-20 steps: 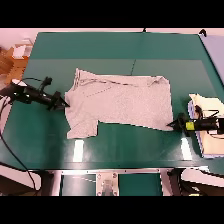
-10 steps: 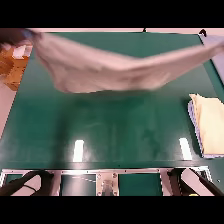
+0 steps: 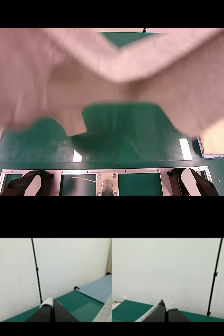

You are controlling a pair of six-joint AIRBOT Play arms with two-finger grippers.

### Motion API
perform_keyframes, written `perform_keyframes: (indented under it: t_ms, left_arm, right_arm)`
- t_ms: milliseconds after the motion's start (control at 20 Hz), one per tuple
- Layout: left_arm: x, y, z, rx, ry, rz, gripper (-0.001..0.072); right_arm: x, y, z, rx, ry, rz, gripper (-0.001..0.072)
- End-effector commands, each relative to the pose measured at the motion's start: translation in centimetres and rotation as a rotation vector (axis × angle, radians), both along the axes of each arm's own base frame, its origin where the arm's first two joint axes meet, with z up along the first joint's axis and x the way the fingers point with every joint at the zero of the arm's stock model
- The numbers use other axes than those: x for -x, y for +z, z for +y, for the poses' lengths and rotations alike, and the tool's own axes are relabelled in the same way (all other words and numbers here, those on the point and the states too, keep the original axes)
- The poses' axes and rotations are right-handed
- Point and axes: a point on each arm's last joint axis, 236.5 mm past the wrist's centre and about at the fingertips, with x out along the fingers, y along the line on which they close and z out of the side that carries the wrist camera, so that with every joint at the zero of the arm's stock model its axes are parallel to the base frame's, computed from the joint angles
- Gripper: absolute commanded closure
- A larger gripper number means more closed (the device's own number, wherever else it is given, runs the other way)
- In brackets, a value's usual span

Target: Fold the shirts.

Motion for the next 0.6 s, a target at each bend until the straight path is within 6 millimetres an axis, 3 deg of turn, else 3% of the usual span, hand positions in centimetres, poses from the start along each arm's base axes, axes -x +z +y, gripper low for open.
perform_keyframes:
  t_ms: [0,100,250,400,550]
  left_arm:
    - [-3.9,-5.5,1.2,0.008,0.019,0.239,0.0686]
    - [-8.5,-11.9,2.2,0.023,-0.006,0.463,0.0686]
    - [-16.0,-22.9,3.5,0.088,-0.035,0.745,0.0685]
    - [-23.3,-35.6,2.5,0.117,-0.051,0.949,0.0685]
    - [-29.3,-46.7,1.1,0.139,-0.043,1.137,0.0686]
  right_arm:
    - [-3.2,-4.3,-3.3,-0.103,-0.049,0.132,0.0701]
    - [-7.3,-11.4,-5.7,-0.226,-0.028,0.31,0.0701]
    - [-13.6,-24.6,-7.3,-0.371,0.017,0.571,0.0701]
    - [-19.1,-37.5,-7.7,-0.466,0.006,0.789,0.0701]
    - [-23.8,-47.8,-7.8,-0.523,-0.004,0.972,0.0701]
